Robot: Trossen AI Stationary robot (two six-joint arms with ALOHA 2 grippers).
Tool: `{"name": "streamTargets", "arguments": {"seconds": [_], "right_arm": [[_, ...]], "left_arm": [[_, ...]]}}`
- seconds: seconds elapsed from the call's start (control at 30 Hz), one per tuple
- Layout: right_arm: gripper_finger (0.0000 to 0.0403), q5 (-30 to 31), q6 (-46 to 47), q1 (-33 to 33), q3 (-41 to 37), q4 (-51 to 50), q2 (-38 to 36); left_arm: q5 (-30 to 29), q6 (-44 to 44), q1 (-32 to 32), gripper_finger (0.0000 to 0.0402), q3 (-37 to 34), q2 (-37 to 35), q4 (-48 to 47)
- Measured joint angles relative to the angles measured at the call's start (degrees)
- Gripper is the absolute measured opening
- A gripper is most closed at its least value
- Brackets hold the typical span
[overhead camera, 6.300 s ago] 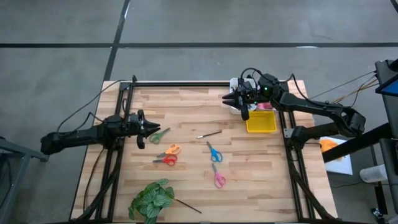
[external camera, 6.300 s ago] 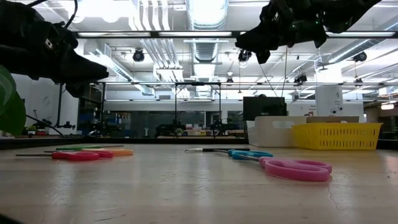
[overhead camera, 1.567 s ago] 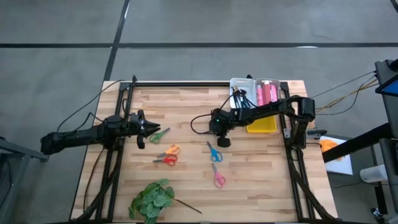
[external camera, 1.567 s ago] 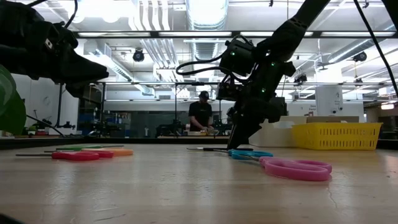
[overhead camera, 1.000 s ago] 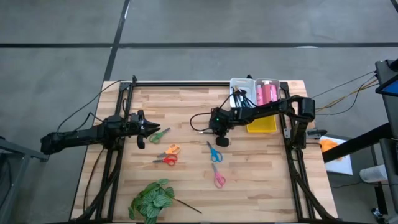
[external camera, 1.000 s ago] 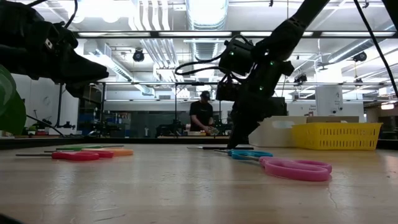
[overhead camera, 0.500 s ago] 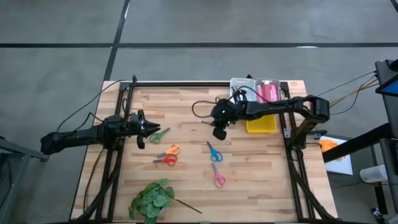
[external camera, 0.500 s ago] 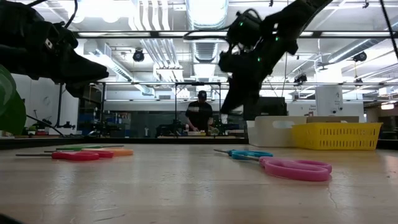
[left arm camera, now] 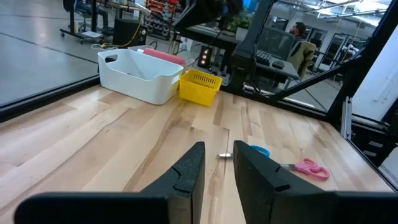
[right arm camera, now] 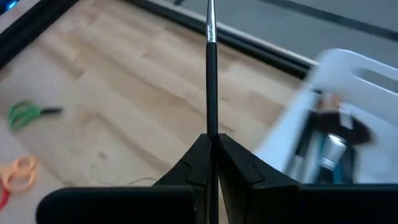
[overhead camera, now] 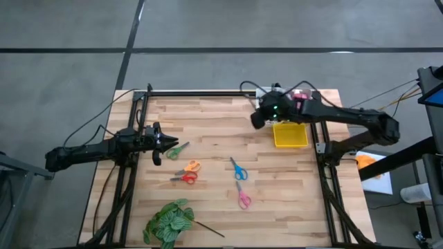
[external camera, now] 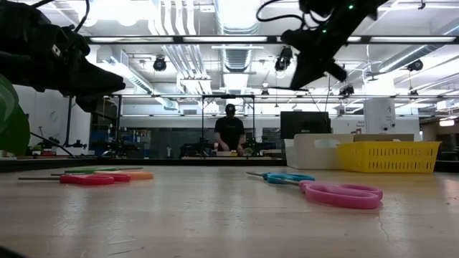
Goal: Pick & Place Paint Supplies
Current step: Put the black paint brush into the white bin
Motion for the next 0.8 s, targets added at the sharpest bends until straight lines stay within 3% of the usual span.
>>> {"name": "streamTargets", "arguments": {"seconds": [0.2,0.37,0.8], "right_arm": [[0.0016,2.3,6.9,-4.4,0.0,-7.9,-3.1],[0.0016,2.2,7.4,-9.4,-1.0,-8.8,-1.9],[0.0016,-2.3,6.4,-17.2,-1.2,-5.4,13.6]], "left_arm": [[0.0,0.0,0.0,0.0087,0.0,0.0,0.0],[0.0,0.0,0.0,0.0087,0.0,0.0,0.0],[0.0,0.0,0.0,0.0087,0.0,0.0,0.0]]}}
